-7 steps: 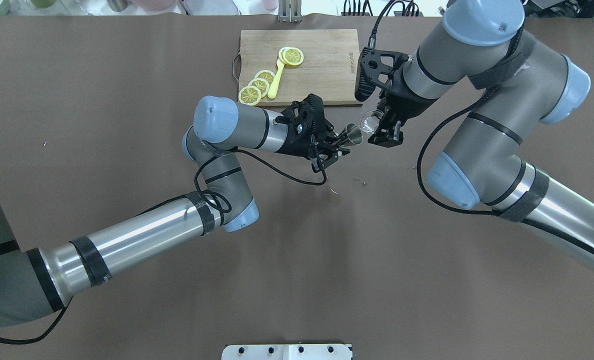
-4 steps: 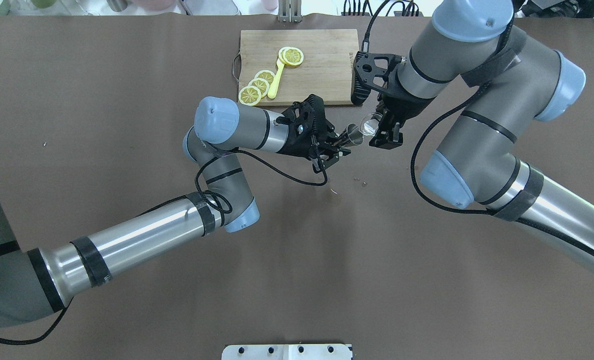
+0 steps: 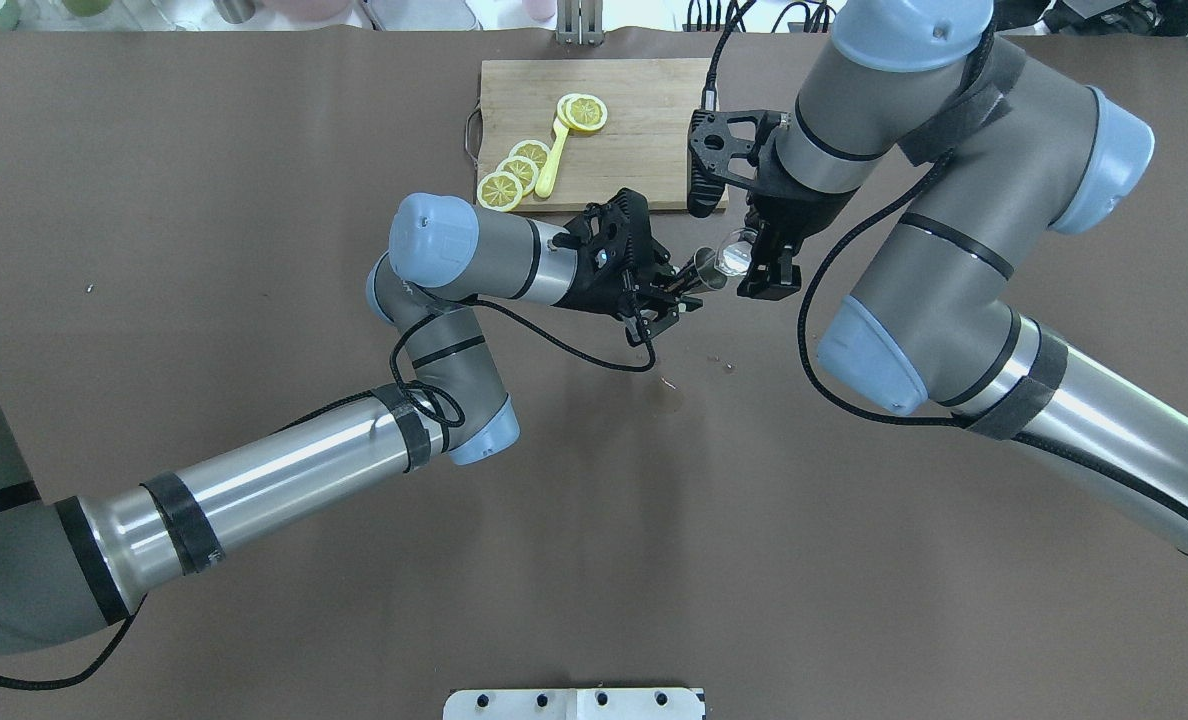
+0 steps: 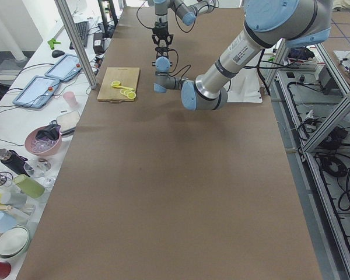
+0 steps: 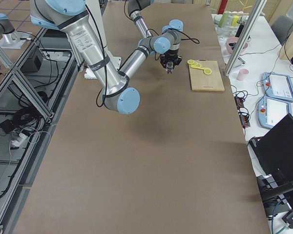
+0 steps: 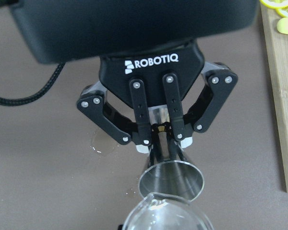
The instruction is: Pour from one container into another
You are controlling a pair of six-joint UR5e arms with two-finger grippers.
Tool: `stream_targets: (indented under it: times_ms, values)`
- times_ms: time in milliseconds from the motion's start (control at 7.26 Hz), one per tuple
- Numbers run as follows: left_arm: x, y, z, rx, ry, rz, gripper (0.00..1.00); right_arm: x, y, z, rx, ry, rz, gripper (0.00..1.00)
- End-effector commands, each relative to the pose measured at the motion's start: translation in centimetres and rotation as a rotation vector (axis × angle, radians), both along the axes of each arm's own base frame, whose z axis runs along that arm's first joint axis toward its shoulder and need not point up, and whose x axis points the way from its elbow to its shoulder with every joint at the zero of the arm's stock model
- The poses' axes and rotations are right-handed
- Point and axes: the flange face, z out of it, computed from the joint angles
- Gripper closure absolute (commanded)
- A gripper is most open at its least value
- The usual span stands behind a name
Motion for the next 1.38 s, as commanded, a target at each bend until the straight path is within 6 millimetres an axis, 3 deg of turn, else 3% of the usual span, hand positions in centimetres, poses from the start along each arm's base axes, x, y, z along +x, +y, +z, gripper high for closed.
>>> stream_targets:
  times_ms: [0,689,1239]
  values:
    - [0.0,0.0,0.0,0.000,0.000,0.000,1.00,-0.7,0.3,-0.7,0.028,0.036,-0.035,1.00]
    - [-0.1,0.1,-0.3,0.004,0.007,0.000,1.00,-0.7,0.5,-0.5,0.047,0.089,-0.090,1.00]
    - [-0.3,0.2,-0.6,0.009,0.014,-0.001,1.00,-0.8,-0.5,-0.3,0.067,0.124,-0.074,1.00]
